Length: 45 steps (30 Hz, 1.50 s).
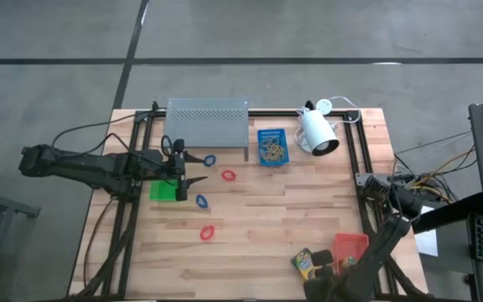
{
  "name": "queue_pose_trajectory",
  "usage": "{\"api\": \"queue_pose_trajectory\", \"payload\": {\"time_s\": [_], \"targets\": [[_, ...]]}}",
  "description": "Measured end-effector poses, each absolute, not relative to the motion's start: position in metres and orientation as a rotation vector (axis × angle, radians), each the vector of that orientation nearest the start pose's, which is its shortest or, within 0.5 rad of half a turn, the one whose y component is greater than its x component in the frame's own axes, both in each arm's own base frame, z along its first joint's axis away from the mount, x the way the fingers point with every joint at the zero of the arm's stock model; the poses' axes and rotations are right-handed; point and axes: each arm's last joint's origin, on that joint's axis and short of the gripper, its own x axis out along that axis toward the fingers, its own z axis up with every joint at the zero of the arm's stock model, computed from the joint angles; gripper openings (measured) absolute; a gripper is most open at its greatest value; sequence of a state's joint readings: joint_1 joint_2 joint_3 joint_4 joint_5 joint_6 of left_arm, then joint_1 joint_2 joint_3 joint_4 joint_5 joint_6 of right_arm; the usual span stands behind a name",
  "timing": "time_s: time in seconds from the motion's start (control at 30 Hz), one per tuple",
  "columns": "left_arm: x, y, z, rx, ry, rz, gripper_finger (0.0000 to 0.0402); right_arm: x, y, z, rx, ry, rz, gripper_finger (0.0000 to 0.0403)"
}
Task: Pick & Place Office Desk Supplies
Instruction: Put the yellow crayon box into the orange bin
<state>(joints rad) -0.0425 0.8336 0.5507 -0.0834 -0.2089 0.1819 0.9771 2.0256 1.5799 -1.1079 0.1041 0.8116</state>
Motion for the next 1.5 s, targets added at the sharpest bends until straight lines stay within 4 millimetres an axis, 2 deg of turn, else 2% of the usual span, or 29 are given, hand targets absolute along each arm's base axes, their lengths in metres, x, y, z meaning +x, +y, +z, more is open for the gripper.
{"api": "queue_pose_trajectory", "payload": {"time_s": [0.23,0.47,0.73,0.9,1.5], "targets": [[0.184,-0.002,0.254,0.226,0.379,0.130,0.0240,0.216,0.328,0.190,-0.069,1.428,0.092,0.0082],[0.184,-0.002,0.253,0.226,0.382,0.131,0.0240,0.200,0.338,0.187,-0.047,1.416,0.067,0.0080],[0.184,-0.002,0.253,0.226,0.382,0.130,0.0240,0.182,0.345,0.167,-0.040,1.311,0.043,0.0080],[0.184,-0.002,0.253,0.226,0.382,0.130,0.0240,0.179,0.341,0.157,-0.065,1.310,0.047,0.0080],[0.184,-0.002,0.253,0.226,0.383,0.130,0.0240,0.178,0.330,0.145,-0.203,1.345,0.077,0.0079]]}}
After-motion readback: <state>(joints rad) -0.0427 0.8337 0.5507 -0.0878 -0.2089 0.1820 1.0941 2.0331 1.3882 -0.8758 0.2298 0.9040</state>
